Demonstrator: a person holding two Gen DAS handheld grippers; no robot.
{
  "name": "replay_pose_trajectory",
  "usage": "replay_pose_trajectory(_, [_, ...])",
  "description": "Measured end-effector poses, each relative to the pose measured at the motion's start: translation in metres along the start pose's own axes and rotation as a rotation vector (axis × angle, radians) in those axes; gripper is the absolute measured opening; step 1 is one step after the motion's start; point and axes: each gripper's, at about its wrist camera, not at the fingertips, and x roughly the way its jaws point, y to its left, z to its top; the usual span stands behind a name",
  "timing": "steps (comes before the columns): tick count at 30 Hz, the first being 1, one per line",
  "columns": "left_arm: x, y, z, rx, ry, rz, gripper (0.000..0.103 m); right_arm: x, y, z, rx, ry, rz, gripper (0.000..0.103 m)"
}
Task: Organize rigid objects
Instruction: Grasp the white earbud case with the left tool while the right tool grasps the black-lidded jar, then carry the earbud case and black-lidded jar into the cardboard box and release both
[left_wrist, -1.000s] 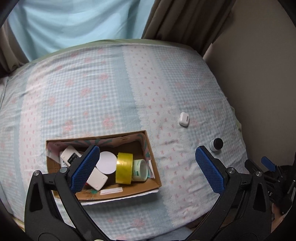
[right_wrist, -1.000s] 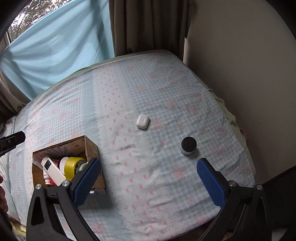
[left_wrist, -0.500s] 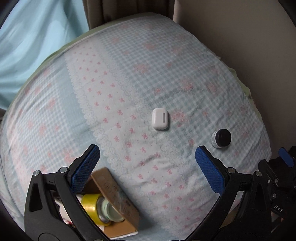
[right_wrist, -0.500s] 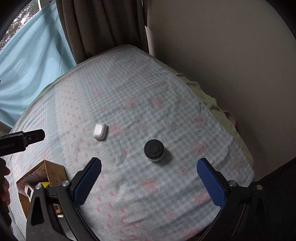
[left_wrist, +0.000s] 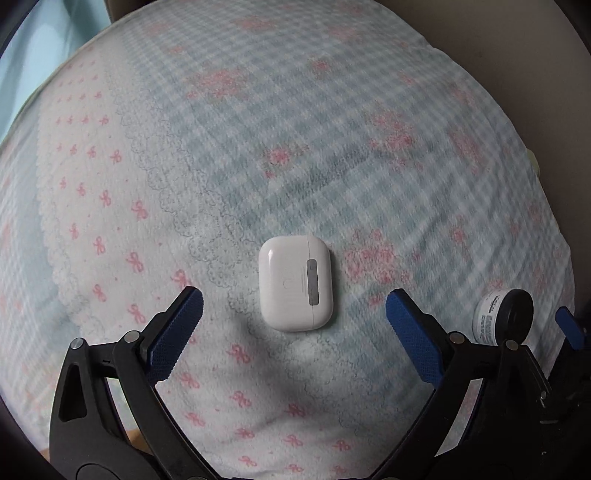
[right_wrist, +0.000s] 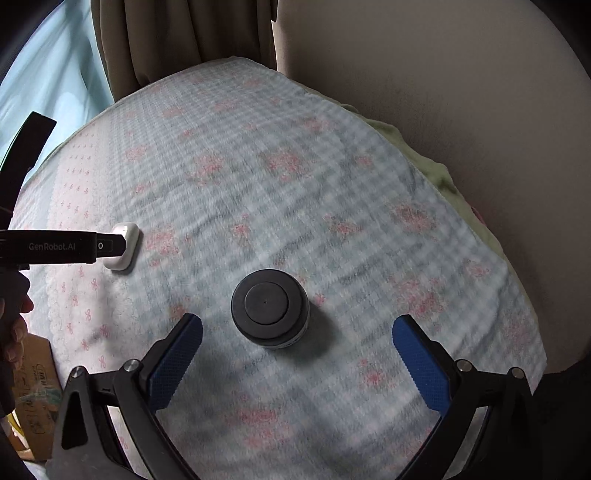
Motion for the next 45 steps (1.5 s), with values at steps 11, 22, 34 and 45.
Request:
replay_pose_trajectory(11, [0.023,-0.003,-0.009,0.072,-0.056,0.012,0.08,0.044,0.014,-0.007,0.029,-0.033,-0.051,0.084])
replay_pose_trajectory(22, [0.02,-0.002,-0.025,0.094,-0.117,-0.029,0.043,0.039,0.022,-0.005,-0.022,-0.059,0.008,0.052])
replay_pose_trajectory(34, [-0.002,-0.002,-0.025,0.027,-0.147,-0.067,0.043,0.027,0.012,-0.002,-0.015,-0.062,0.055,0.052])
replay_pose_trajectory(45, [-0.075,0.0,-0.023,-0.051,-0.223,-0.102,0.043,-0.019,0.014,0.019,-0.059,-0.117,0.084,0.052])
